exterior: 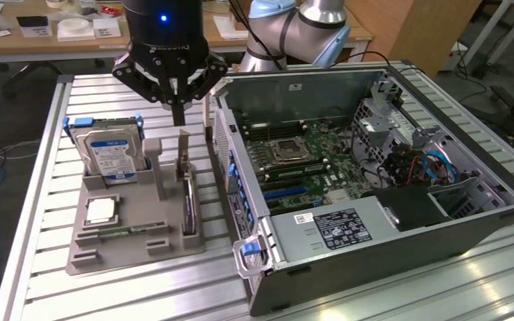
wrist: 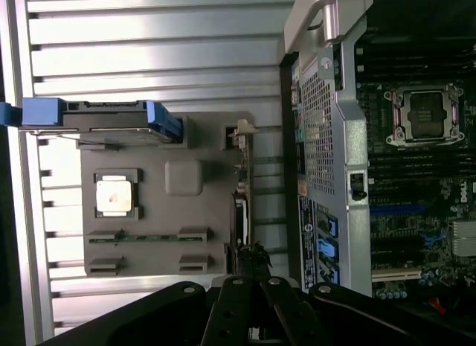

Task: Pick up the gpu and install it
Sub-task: 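Reach for the gpu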

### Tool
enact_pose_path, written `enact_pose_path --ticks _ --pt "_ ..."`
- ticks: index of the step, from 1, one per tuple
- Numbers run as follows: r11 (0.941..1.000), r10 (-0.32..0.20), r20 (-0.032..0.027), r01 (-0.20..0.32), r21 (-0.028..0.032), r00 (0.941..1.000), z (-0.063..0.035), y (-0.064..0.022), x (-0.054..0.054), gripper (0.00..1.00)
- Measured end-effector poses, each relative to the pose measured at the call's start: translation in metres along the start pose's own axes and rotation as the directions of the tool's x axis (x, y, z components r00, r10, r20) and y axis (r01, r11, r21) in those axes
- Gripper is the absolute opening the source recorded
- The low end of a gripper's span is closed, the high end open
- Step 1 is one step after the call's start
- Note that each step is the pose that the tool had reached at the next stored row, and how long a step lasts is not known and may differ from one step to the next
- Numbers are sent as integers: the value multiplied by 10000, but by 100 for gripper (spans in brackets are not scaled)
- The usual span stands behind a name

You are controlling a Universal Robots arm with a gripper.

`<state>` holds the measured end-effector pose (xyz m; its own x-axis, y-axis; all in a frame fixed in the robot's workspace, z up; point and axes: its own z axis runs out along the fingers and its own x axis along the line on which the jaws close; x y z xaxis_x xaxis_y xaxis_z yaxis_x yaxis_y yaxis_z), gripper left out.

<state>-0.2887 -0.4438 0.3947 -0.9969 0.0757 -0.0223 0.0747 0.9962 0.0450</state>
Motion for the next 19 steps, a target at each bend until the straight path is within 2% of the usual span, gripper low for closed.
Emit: enact_pose_path --ticks 14,19 --pt "10000 2 1 -2 -1 10000 3 -70 -1 11" --pt "10000 0 0 0 0 10000 5 -78 33 11"
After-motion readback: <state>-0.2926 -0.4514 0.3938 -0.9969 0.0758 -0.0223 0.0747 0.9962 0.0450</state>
